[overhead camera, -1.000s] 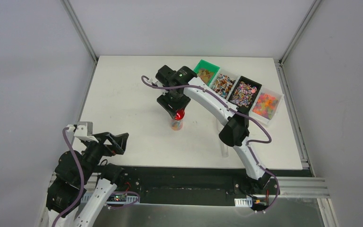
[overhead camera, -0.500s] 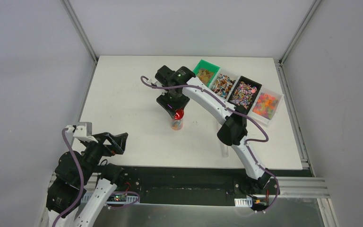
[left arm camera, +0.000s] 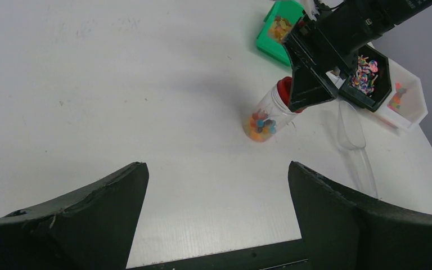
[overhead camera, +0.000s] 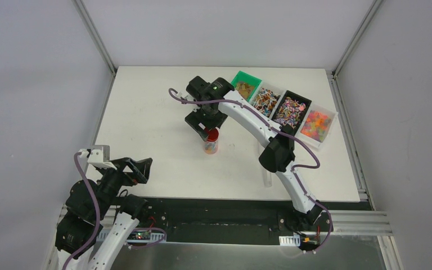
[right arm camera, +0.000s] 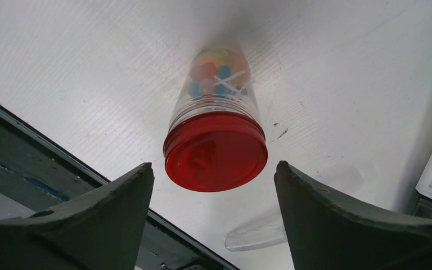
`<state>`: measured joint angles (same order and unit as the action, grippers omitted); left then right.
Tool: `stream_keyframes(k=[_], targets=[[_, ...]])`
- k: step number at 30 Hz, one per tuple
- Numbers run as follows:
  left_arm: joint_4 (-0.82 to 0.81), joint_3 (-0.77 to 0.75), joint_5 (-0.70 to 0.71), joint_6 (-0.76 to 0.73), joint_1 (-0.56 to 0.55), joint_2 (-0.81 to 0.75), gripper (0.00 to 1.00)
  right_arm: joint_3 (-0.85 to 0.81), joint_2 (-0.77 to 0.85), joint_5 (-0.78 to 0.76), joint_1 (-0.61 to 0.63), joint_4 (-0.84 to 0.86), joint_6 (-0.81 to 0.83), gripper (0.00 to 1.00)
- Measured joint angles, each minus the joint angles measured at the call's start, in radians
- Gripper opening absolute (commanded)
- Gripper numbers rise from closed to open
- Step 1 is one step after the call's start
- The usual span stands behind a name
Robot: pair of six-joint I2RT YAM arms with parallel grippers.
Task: Pack the candies
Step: Close the bottle lid on the packing bottle.
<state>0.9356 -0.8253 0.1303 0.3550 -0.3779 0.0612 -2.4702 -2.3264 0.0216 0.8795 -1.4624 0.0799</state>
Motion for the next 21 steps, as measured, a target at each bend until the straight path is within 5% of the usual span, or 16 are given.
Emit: stream_keyframes(k=[16,21], targets=[[0.0,0.005,0.0,0.001,0.0,0.008,0.99,0.0,0.01,0.062,-0.036,0.022,0.008,0.99],[0.004,-0.013,-0.037,0.001,0.0,0.128,0.99,0.08,0.112,0.072,-0.074,0.067,0.006,1.0]])
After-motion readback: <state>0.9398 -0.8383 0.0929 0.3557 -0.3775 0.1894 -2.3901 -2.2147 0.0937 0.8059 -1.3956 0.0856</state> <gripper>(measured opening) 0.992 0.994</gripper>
